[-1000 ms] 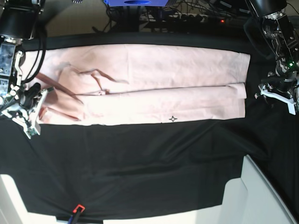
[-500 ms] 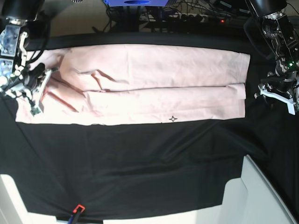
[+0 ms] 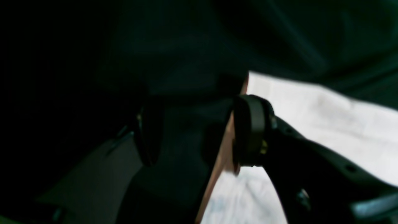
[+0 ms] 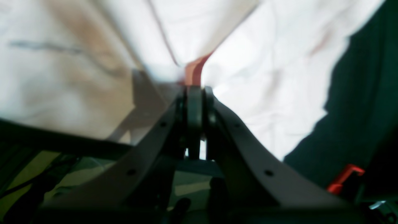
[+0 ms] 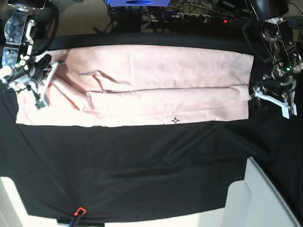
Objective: Fold the T-shirt properly
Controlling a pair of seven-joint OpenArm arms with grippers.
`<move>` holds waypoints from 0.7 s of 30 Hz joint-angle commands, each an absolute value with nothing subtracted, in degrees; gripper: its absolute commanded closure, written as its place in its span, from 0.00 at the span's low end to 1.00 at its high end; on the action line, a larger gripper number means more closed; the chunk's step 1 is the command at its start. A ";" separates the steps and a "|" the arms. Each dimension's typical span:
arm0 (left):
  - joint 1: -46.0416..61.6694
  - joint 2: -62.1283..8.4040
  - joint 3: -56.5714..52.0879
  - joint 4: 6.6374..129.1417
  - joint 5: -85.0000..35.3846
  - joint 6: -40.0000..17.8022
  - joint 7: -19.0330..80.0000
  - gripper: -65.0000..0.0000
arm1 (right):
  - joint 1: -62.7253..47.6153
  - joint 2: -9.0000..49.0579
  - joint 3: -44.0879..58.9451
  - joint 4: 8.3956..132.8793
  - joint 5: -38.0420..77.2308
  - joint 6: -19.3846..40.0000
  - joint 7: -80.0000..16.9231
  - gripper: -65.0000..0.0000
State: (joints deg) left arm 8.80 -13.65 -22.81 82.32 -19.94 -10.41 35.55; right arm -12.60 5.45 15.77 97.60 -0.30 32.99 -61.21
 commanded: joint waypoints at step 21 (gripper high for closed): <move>6.90 -14.90 -23.25 82.15 -20.09 -9.89 34.33 0.46 | -15.69 3.38 16.22 112.75 -0.13 33.01 -64.13 0.52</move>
